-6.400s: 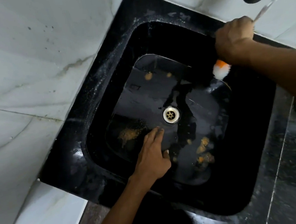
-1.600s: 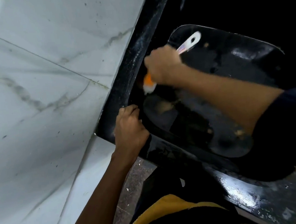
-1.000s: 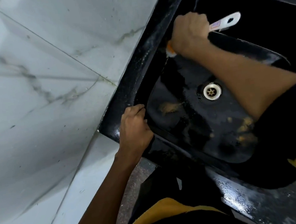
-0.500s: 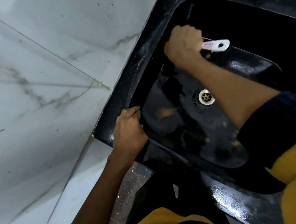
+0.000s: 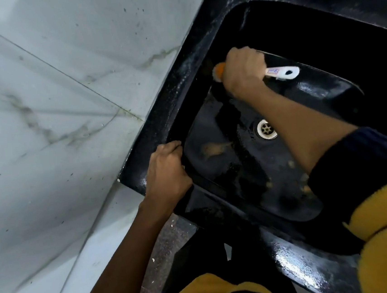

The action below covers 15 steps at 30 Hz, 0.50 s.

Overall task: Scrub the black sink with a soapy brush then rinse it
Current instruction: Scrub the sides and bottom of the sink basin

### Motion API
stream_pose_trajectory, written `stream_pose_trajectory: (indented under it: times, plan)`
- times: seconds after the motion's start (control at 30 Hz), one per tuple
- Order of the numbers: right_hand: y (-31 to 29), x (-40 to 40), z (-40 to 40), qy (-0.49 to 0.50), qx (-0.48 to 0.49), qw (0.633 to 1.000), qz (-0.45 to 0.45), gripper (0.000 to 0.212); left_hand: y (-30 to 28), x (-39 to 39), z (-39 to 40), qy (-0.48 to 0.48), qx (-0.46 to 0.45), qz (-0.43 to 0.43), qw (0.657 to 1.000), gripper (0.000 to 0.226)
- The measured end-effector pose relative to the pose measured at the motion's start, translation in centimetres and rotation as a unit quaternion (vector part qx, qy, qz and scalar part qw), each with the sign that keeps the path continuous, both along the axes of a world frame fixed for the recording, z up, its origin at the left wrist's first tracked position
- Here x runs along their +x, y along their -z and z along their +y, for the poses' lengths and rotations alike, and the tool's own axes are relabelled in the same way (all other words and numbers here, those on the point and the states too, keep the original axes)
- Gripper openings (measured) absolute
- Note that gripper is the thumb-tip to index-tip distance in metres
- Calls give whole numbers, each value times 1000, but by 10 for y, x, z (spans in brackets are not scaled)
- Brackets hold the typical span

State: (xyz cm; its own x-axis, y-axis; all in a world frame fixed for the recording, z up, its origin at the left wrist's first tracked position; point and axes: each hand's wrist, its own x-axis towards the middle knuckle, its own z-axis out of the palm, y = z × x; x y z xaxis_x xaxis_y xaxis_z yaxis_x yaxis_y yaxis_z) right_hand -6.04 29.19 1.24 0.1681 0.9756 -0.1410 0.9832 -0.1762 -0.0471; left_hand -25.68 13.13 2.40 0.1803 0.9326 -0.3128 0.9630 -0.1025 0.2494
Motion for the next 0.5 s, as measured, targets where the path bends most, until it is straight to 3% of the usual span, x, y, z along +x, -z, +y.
stream_pose_trajectory:
  times: [0.1, 0.2, 0.27, 0.37, 0.5]
  plan:
    - [7, -44, -42, -86, -6, 996, 25, 25, 2, -1, 1, 3, 2, -3, 1000, 52]
    - [-10, -86, -89, -256, -48, 965, 42, 21, 4, 0, 5, 2, -4, -19, 1000, 25]
    - [-16, -80, -77, -291, -47, 955, 34, 21, 5, -2, 7, 7, -12, -13, 1000, 29]
    - [-8, -46, -26, -207, -24, 978, 12, 22, 6, -3, 8, 21, -12, 8, 1000, 58]
    - [10, 28, 20, 25, 9, 999, 23, 27, 5, 1, 9, 11, -25, 2, 1000, 64]
